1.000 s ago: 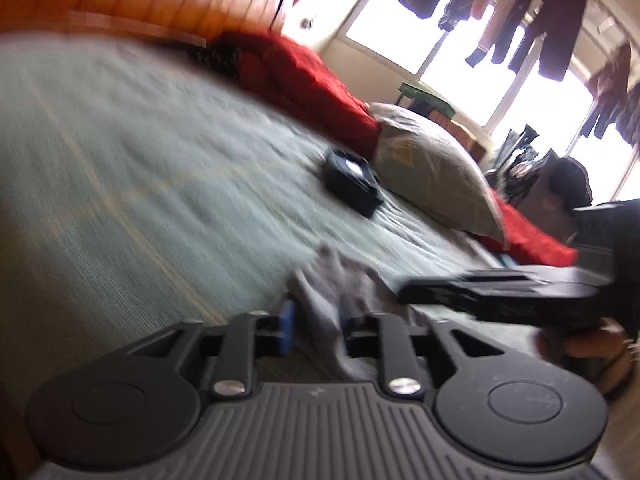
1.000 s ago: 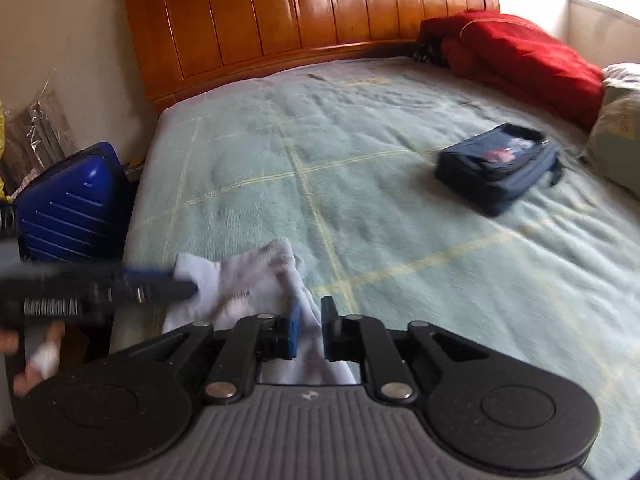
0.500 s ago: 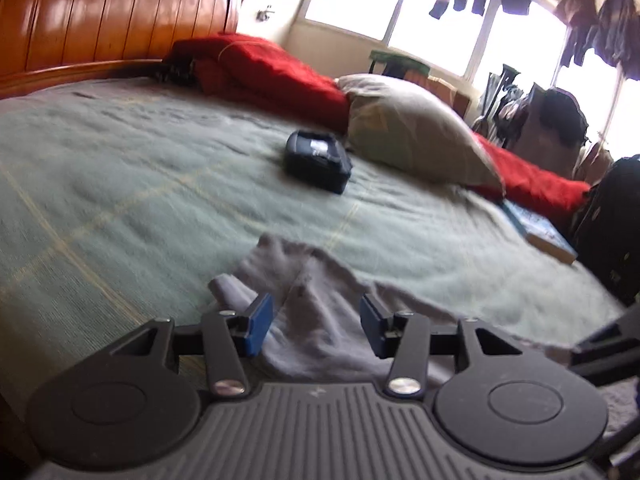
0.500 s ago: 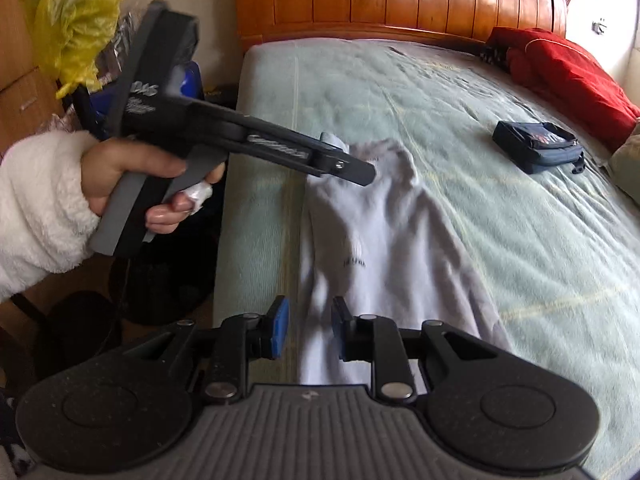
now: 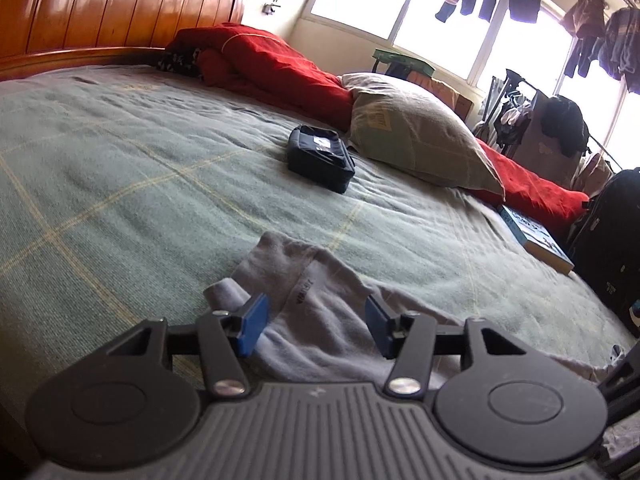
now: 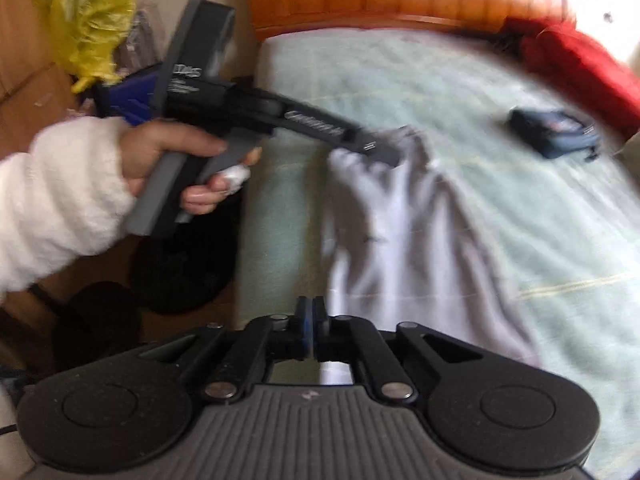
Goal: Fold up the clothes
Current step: 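Release the cuff with the left tool and open the right tool over the pants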
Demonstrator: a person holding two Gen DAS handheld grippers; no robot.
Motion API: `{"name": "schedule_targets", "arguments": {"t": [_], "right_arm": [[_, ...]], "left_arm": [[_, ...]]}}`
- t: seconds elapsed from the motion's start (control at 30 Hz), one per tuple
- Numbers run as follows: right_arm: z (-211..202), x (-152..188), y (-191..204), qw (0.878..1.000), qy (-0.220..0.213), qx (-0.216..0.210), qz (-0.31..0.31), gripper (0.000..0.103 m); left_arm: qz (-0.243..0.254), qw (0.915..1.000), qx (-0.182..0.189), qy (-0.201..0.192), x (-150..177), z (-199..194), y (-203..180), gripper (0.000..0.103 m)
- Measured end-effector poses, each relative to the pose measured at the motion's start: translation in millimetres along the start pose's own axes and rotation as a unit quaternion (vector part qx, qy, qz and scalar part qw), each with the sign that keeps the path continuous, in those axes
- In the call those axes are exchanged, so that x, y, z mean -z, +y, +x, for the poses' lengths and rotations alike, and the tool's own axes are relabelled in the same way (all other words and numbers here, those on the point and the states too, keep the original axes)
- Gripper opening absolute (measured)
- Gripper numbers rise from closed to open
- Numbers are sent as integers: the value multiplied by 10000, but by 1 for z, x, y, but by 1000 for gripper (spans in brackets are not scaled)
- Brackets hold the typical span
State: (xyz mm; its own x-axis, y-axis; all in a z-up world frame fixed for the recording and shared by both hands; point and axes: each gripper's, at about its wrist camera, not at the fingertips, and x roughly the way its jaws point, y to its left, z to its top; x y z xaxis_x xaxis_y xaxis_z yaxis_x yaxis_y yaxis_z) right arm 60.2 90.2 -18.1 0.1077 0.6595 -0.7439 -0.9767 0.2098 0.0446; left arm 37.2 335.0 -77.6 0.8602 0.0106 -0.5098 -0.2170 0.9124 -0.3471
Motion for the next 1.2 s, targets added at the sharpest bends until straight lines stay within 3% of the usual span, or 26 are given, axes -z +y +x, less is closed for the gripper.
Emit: {"name": "schedule_targets", "arguments": {"t": [0.13, 0.27, 0.43, 0.5, 0.53, 0.8, 1.07, 1.2], "right_arm": [[-5, -3, 2, 9998, -171, 97, 64, 21], [-3, -5, 9, 9992, -221, 313, -143, 22], [6, -2, 13, 9978, -34, 457, -468, 21], [10, -1, 17, 9960, 4, 602, -662, 9], [10, 0, 18, 9960, 8, 583, -682, 4], [-6, 2, 6, 9995, 67, -60, -307, 4], [-35, 9, -57, 9939, -202, 968, 497, 22], [-32, 19, -72, 9917, -151, 949, 853, 32]], "left_arm": [[-17, 10000, -27, -3, -3, -3, -3, 55], [96, 9999, 53, -83, -4, -10, -11, 55], [112, 9999, 97, -33, -4, -9, -15, 55], [75, 9999, 96, -15, -3, -7, -14, 55], [57, 9999, 89, -3, -3, -6, -14, 55], [65, 10000, 31, 12, -1, -3, -11, 56], [221, 9995, 210, -33, -3, -12, -20, 57], [424, 9987, 27, 285, 7, -3, -21, 59]]}}
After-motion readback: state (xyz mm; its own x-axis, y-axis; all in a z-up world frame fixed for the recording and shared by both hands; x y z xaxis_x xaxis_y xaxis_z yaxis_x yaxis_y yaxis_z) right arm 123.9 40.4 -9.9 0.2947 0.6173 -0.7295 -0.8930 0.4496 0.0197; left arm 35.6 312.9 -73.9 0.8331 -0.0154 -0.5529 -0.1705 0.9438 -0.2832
